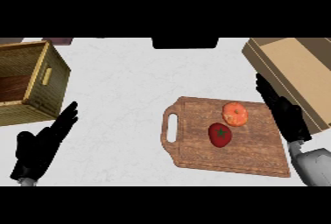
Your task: Pick the tomato from the cutting board and place it in the cardboard box
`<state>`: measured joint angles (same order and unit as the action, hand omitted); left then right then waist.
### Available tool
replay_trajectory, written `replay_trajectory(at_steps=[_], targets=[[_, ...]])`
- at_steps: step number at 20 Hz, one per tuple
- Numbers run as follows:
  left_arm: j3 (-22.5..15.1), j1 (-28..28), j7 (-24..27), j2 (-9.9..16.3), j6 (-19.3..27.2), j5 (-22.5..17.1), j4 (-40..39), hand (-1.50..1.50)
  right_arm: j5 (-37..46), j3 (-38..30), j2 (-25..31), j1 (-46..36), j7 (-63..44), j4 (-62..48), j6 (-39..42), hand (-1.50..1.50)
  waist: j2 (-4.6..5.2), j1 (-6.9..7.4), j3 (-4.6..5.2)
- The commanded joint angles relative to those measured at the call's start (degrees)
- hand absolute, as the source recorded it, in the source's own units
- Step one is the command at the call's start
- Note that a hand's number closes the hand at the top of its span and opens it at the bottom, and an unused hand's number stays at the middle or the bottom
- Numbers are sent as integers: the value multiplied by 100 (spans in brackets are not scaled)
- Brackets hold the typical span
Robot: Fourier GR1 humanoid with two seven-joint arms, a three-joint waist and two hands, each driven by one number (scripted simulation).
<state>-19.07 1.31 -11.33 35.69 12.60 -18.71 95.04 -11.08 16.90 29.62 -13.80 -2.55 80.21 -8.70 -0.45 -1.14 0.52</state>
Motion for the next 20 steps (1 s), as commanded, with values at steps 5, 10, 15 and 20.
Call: replay_trajectory(at_steps=[5, 10, 15, 20], targets=[[818, -489, 370, -797, 825, -265, 141, 0, -1633, -1916, 161, 206, 866, -227, 476, 150, 28, -50, -72], [631, -516, 719, -1463, 818, -331, -64, 0, -317, -1642, 120, 410, 1988, -1719, 29, -150, 75, 141, -61], [772, -684, 429, -1430, 893, -259, 46, 0, 53, -1656, 817, 60, 2911, -1697, 877, -150, 49, 140, -57], [819, -657, 684, -1451, 681, -228, -352, 0, 674, -1074, 1853, 14, 2062, -1041, 1604, -150, 43, 123, -40]])
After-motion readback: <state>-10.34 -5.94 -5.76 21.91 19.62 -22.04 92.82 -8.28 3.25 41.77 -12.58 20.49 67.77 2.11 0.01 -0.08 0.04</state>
